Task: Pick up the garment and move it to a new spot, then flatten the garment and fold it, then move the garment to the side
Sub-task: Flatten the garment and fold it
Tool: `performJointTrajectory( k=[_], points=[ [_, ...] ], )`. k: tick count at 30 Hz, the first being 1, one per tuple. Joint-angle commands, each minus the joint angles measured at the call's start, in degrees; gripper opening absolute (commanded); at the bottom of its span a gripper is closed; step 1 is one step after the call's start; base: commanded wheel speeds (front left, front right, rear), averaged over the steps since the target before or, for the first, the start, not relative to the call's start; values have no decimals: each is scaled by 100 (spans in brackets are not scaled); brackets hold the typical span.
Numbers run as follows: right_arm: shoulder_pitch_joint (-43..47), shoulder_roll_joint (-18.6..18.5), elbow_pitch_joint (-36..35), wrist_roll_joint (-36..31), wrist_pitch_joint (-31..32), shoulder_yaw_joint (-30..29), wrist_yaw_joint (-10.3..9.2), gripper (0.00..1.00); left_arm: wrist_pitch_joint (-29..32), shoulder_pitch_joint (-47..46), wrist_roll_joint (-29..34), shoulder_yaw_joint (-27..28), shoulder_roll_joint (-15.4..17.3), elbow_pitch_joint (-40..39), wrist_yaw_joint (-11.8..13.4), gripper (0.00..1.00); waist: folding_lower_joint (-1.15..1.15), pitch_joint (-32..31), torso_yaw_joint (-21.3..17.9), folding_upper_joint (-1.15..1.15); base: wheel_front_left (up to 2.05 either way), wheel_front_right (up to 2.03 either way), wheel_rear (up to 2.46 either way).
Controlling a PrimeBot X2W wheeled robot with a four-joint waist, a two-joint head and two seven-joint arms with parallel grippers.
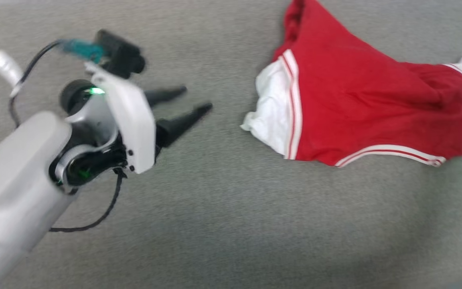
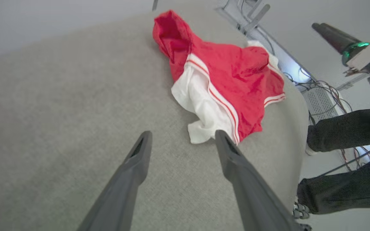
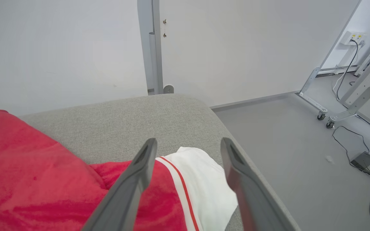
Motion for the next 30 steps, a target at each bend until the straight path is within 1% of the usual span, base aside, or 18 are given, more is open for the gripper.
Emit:
performJointTrajectory(
  k=[1,3,6,7,10,13,16,20,21,22,23,24,25,28,30],
  points=[
    [91,57,-83,47,-56,92,-27,100,612,-250,-411,-190,-45,124,-12,100,0,45,-199,0,0,0,0],
    [112,121,-139,75,-93,210,-27,100,1261,-445,-881,-329,-124,402,-10,100,0,85,-322,0,0,0,0],
    [210,222,-213,92,-127,306,-27,100,1991,-642,-1423,-427,-294,817,1,100,0,169,-501,0,0,0,0],
    [227,263,-220,120,-98,366,-27,100,2192,-692,-1535,-465,-332,930,0,100,0,199,-568,0,0,0,0],
    [222,330,-254,188,-130,444,-27,100,2545,-802,-1864,-444,-460,1271,19,100,0,316,-759,0,0,0,0],
    [235,418,-242,229,-184,512,-27,100,2759,-937,-2064,-403,-632,1595,64,100,0,473,-946,0,0,0,0],
    [220,461,-234,241,-234,568,-27,100,2687,-1033,-1957,-408,-687,1686,50,100,0,545,-1028,0,0,0,0],
    [210,525,-187,294,-237,663,-27,100,2584,-975,-2093,-344,-881,1919,13,100,0,621,-1133,0,0,0,0],
    [211,522,-177,287,-235,685,-27,100,2601,-961,-2122,-348,-908,1993,11,91,0,631,-1142,0,0,0,0],
    [217,510,-168,276,-230,695,-27,100,2620,-981,-2068,-389,-911,2031,7,70,0,643,-1144,0,0,0,0],
    [217,503,-166,274,-236,701,-27,100,2624,-1012,-1989,-442,-912,2060,0,44,0,657,-1141,0,0,0,0],
    [201,503,-173,274,-249,701,-27,100,2607,-1008,-1980,-459,-929,2085,2,11,0,662,-1133,0,0,0,0],
    [189,488,-180,257,-255,685,-27,100,2577,-975,-2043,-427,-971,2139,0,0,0,656,-1109,0,0,0,0],
    [181,431,-240,220,-233,664,-27,100,2521,-999,-2179,-329,-1054,2181,-10,0,0,604,-959,0,0,0,0],
    [195,374,-289,195,-199,637,-27,100,2528,-1040,-2173,-314,-1025,2066,-13,0,0,542,-798,0,0,0,0]
  ],
)
